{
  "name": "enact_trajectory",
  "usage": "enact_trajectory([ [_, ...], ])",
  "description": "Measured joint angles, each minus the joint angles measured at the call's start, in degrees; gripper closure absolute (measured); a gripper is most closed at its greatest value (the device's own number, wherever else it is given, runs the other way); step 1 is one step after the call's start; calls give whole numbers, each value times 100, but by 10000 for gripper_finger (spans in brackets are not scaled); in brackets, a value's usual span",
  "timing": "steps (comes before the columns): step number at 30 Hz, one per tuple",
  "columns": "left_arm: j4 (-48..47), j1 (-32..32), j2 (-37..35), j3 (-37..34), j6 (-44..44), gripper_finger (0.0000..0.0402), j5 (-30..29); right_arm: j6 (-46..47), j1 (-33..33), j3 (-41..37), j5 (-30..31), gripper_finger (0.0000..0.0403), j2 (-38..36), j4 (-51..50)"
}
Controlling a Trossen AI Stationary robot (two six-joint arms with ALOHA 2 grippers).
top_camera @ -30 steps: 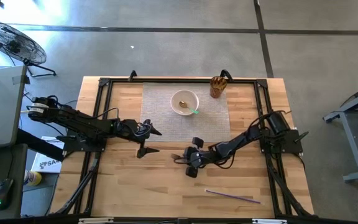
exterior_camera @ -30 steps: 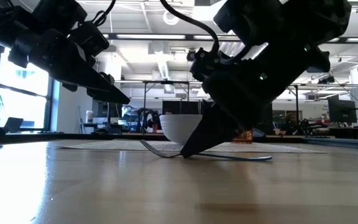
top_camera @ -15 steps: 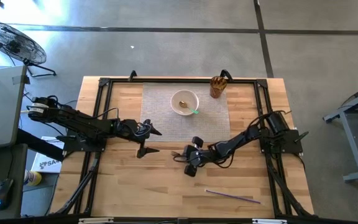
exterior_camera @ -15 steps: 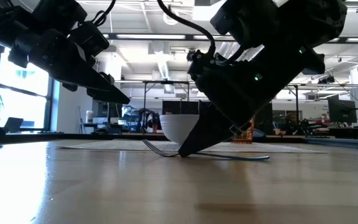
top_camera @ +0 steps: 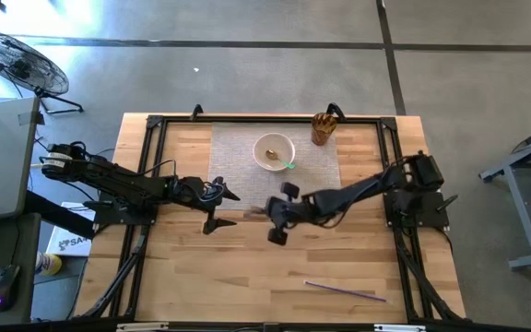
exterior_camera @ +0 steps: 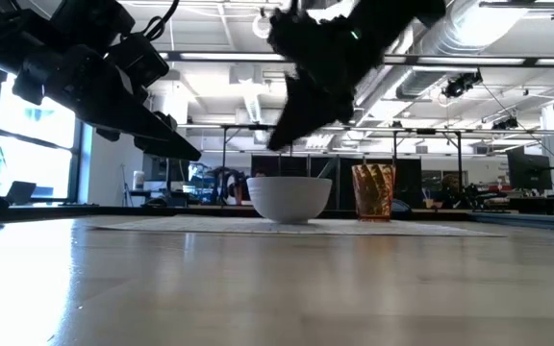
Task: Pick & Place Utensil
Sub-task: Put the blue fork into the white bowl on the gray mat
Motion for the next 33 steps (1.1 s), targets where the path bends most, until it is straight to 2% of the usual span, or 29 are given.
enact_trajectory([
  [4,0,0,0,-1,-2,2,1,-444,-360,679,12,396,-29,-894],
  [10,-2,0,0,0,0,2,0,-949,-1102,1188,-15,396,-22,-1684],
  [15,-3,1,0,0,-2,2,0,-1172,-1828,1240,-358,394,-22,-1648],
  [19,-2,2,0,0,-2,2,0,-1198,-2414,1240,-969,397,-22,-1773],
  [22,-2,1,0,0,-2,2,1,-1200,-2742,1240,-1029,396,-22,-1884],
  [33,-2,1,0,0,0,2,0,-1353,-3308,1240,-1547,395,304,-1933],
])
